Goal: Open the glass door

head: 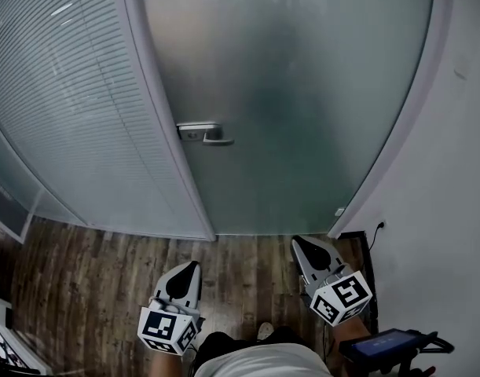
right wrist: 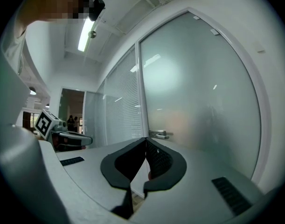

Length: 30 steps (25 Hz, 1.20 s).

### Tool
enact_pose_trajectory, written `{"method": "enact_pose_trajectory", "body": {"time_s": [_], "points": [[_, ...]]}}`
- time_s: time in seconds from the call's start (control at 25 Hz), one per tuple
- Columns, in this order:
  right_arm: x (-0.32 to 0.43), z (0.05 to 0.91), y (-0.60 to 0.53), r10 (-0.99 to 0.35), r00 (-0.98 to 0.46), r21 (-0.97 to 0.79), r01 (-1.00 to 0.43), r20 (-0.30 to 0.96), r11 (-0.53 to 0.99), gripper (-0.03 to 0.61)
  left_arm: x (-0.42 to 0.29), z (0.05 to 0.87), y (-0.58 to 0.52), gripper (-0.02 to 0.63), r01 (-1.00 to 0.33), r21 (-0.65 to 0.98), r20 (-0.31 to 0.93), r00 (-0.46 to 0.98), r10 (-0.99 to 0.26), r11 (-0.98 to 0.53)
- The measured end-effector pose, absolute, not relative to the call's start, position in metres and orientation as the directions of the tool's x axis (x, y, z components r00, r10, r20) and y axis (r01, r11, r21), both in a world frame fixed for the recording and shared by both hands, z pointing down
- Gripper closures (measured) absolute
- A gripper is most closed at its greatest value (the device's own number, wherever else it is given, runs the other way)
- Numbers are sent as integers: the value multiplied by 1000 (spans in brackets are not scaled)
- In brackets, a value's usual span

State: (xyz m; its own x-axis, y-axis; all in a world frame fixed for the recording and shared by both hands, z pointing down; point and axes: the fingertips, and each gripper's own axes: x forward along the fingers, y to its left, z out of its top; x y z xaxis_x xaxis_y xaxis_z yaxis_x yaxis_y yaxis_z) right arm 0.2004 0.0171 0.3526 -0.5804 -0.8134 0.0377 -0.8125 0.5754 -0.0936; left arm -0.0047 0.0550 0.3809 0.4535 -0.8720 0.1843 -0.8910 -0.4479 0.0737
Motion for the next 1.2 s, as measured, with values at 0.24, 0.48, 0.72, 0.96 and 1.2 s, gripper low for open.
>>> {"method": "enact_pose_trajectory", "body": {"time_s": [0.24,0.48,0.72,0.96,1.2], "points": [[179,369,-13,-783,-617,-130,-785,79,606,577,-23,390,23,614,-897,106,196,441,-876,-428],[159,325,-66,-802,-586,-84,-811,118,580,577,-40,358,-41,614,-869,160,163,491,-856,-468],[113,378,-137,-813,-565,-87,-825,139,559,577,-83,409,-120,614,-853,142,138,520,-843,-503],[51,376,-202,-810,-571,-84,-821,130,565,577,-140,414,-193,614,-851,175,116,517,-848,-494],[23,387,-248,-835,-529,-90,-849,151,521,577,-173,413,-245,614,-830,169,85,549,-831,-531]]}}
